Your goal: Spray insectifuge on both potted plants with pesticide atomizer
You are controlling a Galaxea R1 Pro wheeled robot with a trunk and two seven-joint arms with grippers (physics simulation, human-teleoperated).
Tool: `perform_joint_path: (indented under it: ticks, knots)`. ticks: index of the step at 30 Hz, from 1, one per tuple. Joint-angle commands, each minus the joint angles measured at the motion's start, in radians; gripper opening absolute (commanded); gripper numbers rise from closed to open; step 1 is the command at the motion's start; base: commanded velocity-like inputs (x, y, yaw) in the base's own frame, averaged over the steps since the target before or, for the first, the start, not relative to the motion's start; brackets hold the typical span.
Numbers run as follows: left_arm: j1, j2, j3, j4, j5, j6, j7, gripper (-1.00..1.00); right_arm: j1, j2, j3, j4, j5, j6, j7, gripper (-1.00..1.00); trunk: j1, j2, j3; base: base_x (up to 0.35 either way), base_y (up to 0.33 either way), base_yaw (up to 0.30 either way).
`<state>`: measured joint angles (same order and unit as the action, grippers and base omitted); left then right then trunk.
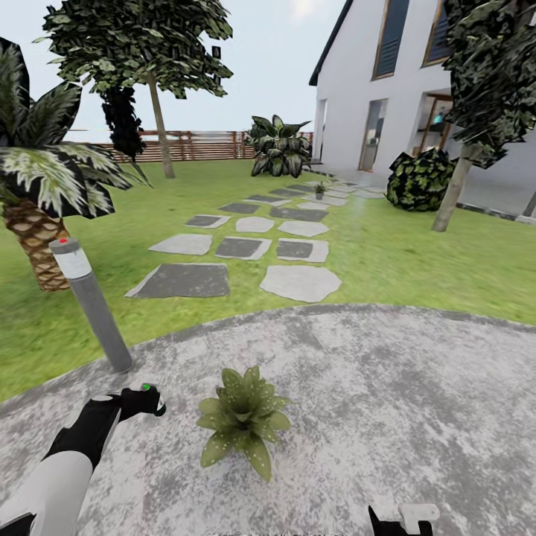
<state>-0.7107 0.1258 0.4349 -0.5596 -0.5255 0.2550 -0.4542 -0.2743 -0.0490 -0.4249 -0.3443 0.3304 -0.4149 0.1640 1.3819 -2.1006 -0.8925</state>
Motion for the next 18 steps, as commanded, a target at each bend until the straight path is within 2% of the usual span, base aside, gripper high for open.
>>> perform_joint_path:
  ticks: [1, 10, 18]
  knots:
    - [-0.001, -0.001, 0.007, -0.002, -0.007, 0.005, -0.009, -1.00, -0.001, 0.000, -0.009, 0.001, 0.004, -0.004, 0.008, 1.00, 0.000, 0.000, -0.001, -0.144, -0.269, 0.278]
    - [-0.001, -0.001, 0.007, -0.001, -0.007, 0.004, -0.008, -1.00, -0.001, 0.001, -0.009, 0.001, 0.004, -0.004, 0.008, 1.00, 0.000, 0.000, 0.004, -0.148, -0.266, 0.252]
    - [-0.001, -0.002, 0.007, -0.001, -0.005, 0.004, -0.008, -1.00, -0.001, 0.001, -0.009, -0.001, 0.004, -0.004, 0.008, 1.00, 0.000, 0.000, 0.005, -0.070, -0.266, 0.024]
